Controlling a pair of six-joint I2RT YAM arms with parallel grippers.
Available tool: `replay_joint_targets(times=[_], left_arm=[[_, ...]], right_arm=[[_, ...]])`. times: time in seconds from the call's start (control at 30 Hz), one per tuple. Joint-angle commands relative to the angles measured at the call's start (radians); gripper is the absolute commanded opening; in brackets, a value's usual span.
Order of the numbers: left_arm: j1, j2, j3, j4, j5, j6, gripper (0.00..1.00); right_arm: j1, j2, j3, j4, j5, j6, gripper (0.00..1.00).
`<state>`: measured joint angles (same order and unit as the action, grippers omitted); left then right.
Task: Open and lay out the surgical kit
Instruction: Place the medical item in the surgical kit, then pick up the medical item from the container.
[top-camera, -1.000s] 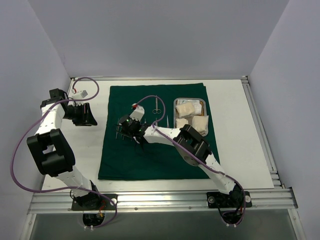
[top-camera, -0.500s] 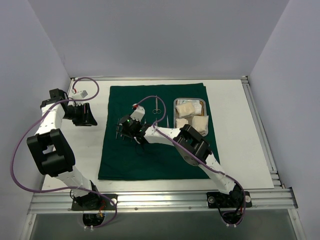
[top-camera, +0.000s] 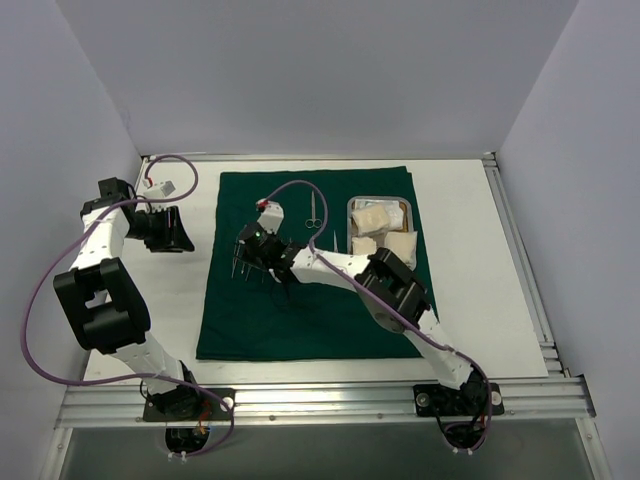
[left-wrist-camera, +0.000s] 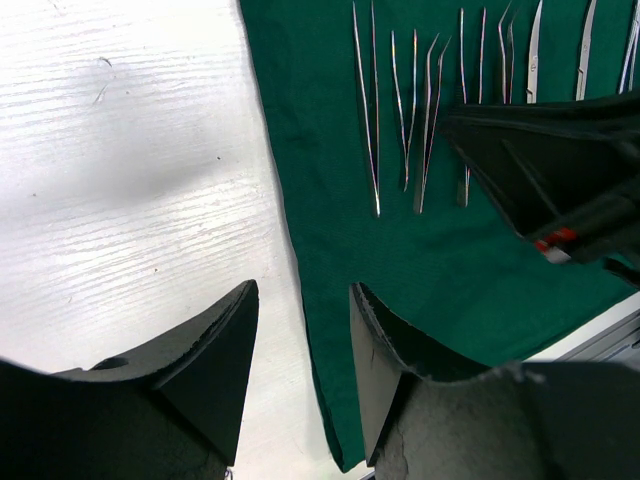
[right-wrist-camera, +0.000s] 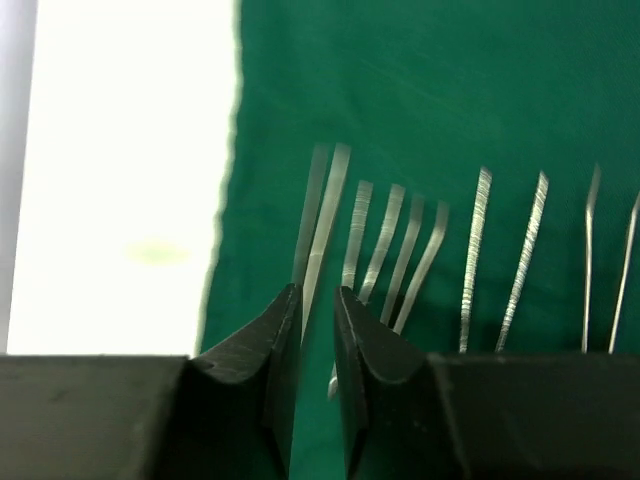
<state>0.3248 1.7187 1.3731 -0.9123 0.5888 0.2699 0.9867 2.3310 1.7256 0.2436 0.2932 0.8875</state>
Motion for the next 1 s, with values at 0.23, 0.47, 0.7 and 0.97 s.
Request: replay_joint_targets(times=[0.23, 0.47, 0.7, 0.97], left_arm=[[0.010, -0.014, 0.035, -0.002, 0.031, 0.026, 0.50], [0.008, -0.022, 0.050, -0.008, 0.023, 0.014, 0.51], [0.003, -0.033, 0.050, -0.007, 0.017, -0.006, 0.50], [-0.003, -0.044, 0.050, -0.011, 0.002, -0.008, 0.50]], right_arm=[[-0.227, -0.454, -0.188, -0.185, -0.209, -0.349, 0.29], [-0.497, -0.688, -0.454, -0.403, -0.140, -0.407, 0.36], [-0.755, -0.765, -0.629, -0.434, -0.221, -0.450, 0.39], [-0.795, -0.671, -0.638, -0.409, -0.229, -0.496, 0.40]])
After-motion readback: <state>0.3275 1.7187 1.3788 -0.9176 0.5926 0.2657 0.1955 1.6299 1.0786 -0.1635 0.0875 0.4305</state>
